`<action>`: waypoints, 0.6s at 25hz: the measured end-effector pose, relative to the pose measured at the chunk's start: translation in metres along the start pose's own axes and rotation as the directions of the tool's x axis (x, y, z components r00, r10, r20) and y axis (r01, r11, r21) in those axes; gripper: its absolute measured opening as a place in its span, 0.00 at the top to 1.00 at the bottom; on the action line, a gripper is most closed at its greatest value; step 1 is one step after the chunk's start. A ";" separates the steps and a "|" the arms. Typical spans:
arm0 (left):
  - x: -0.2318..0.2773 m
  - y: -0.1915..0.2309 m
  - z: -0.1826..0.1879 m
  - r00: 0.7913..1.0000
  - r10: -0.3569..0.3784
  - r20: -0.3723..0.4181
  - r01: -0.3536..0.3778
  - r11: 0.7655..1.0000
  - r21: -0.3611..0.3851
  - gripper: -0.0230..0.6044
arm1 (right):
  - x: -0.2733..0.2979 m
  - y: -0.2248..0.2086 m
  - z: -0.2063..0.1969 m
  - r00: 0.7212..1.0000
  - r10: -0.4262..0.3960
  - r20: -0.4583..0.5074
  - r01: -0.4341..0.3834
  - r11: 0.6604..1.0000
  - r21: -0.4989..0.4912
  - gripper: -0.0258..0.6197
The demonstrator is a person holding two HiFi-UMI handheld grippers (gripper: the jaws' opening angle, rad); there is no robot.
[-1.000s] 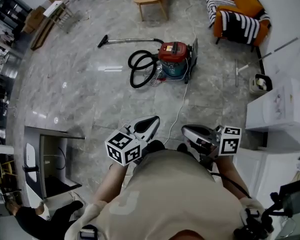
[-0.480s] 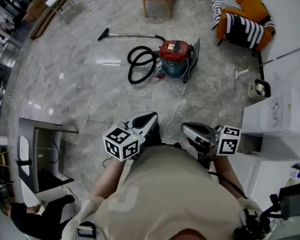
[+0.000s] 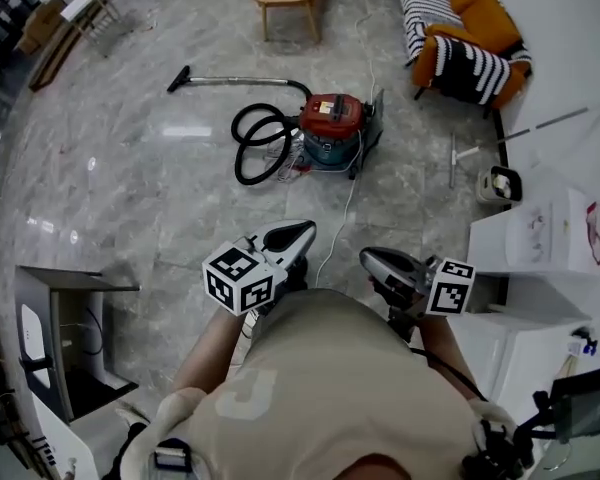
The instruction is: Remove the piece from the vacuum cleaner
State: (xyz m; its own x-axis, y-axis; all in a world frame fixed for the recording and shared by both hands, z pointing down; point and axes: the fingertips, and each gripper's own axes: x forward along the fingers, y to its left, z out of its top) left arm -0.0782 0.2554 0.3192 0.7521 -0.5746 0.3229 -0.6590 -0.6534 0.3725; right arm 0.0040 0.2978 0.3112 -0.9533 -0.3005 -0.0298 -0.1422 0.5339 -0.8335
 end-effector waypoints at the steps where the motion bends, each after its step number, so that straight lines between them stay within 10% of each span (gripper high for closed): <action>1: -0.001 0.011 0.004 1.000 -0.006 -0.002 0.006 1.000 -0.003 0.96 | 0.013 -0.001 0.004 1.000 -0.012 -0.003 0.012 1.000 -0.017 0.96; 15: -0.027 0.144 0.079 0.989 -0.114 0.097 0.114 0.993 0.003 0.96 | 0.138 -0.023 0.045 0.975 -0.220 0.027 0.222 0.965 -0.140 0.96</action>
State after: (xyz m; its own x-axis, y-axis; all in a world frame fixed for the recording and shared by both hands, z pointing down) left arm -0.1940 0.1381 0.2958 0.8183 -0.5417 0.1923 -0.5690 -0.7161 0.4042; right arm -0.1126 0.2081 0.3013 -0.8910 -0.4320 0.1392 -0.3859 0.5596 -0.7334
